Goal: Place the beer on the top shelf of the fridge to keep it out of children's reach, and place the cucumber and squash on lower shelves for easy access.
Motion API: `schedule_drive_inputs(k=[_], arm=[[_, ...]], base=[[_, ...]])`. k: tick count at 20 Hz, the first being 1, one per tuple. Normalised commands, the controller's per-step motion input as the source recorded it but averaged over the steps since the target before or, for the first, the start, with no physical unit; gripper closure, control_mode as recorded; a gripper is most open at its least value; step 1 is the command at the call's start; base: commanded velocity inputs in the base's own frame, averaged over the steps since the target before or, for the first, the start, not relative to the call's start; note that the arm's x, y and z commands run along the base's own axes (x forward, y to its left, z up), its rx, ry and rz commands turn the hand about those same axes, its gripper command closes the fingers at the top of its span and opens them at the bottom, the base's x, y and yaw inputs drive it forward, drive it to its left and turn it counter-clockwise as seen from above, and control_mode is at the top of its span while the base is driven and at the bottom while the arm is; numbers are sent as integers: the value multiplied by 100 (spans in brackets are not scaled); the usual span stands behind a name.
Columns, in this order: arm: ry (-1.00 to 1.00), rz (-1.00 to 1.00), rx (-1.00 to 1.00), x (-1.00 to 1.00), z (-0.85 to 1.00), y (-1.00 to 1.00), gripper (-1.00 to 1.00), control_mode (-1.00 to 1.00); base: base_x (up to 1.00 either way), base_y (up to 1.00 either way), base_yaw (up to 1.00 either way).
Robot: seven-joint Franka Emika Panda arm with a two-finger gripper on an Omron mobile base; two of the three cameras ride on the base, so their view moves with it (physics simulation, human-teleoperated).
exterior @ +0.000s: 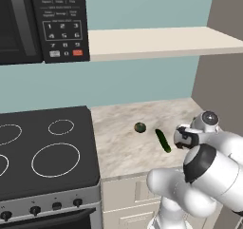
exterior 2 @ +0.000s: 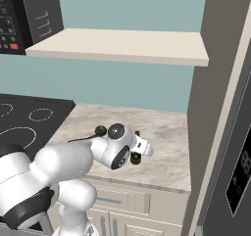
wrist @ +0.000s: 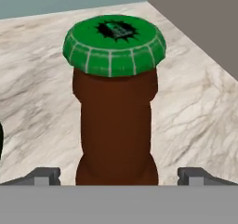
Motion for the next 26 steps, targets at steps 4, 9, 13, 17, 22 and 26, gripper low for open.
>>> schedule_drive_inputs(k=[4,9,13,17,22,26], arm=[[0,1,0,13,-20,-9,-100,-100],[0,0,0,8,-18,-1,100,-100],[-2,0,0,4,-8,0,100,-100],[-2,0,0,5,-3,0,100,-100],[-5,12,0,-29,-2,0,100,-100],[-14,18,-2,-93,36,1,100,-100]], base=[[0,0,0],[0,0,0],[0,0,0],[0,0,0],[0,0,0],[0,0,0]])
